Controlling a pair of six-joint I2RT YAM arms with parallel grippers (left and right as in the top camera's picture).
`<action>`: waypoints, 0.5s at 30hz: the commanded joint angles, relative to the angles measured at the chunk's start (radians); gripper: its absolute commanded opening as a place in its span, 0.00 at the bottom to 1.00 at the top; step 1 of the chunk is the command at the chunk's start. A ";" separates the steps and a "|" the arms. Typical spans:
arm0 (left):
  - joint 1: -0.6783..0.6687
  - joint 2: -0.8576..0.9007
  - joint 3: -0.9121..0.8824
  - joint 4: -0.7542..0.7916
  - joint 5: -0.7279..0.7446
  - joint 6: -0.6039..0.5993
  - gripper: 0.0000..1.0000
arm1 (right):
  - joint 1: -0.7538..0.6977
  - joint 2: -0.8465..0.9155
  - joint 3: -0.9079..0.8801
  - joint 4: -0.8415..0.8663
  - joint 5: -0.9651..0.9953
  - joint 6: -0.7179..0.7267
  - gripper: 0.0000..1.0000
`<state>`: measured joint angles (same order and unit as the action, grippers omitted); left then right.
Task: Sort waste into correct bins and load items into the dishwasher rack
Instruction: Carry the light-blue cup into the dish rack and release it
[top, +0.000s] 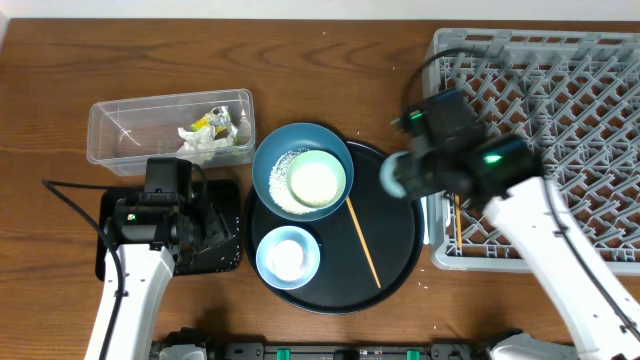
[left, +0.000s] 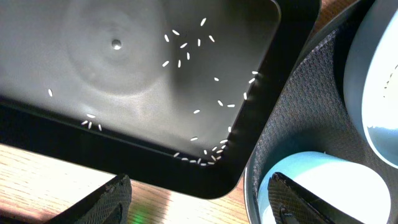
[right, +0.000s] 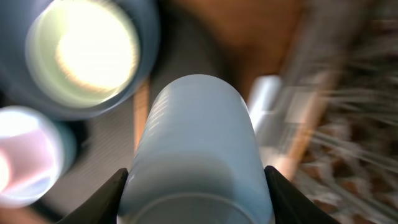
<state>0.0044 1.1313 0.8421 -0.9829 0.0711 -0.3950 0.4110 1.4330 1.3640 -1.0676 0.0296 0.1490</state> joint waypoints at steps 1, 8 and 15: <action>-0.001 -0.002 0.018 0.000 -0.012 -0.002 0.72 | -0.131 -0.018 0.044 0.012 0.098 -0.008 0.22; -0.001 -0.002 0.018 0.000 -0.012 -0.002 0.72 | -0.486 -0.013 0.100 0.043 0.102 0.004 0.19; -0.001 -0.002 0.018 0.000 -0.012 -0.002 0.72 | -0.811 0.008 0.098 0.055 0.159 0.004 0.18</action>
<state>0.0044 1.1313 0.8421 -0.9833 0.0711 -0.3950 -0.3126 1.4330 1.4425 -1.0187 0.1417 0.1493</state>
